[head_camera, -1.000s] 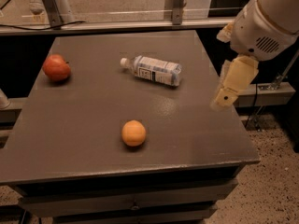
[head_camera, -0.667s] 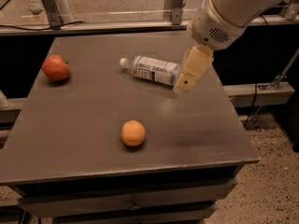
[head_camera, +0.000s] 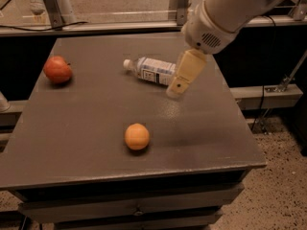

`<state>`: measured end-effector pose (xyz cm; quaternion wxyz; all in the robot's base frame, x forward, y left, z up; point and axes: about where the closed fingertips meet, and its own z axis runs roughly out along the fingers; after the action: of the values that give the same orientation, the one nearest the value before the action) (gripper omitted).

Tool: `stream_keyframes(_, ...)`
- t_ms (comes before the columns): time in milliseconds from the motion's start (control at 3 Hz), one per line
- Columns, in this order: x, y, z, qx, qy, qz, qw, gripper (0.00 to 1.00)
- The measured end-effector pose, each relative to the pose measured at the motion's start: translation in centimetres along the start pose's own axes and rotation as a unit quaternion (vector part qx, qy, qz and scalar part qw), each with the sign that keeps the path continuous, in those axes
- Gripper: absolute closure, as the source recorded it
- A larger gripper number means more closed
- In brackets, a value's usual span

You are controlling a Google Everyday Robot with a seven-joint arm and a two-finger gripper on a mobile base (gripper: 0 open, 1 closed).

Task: Place blue plastic bottle upright

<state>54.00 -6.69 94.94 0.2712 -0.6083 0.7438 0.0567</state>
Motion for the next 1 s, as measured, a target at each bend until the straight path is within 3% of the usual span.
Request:
stream_keyframes(667,-4.5,-2.8,6.2,0.012,-0.027,-0.002,0.9996,0.00)
stream_keyframes(1000,-6.5,-4.3,9.0,0.015,-0.020,-0.005,0.9997,0.00)
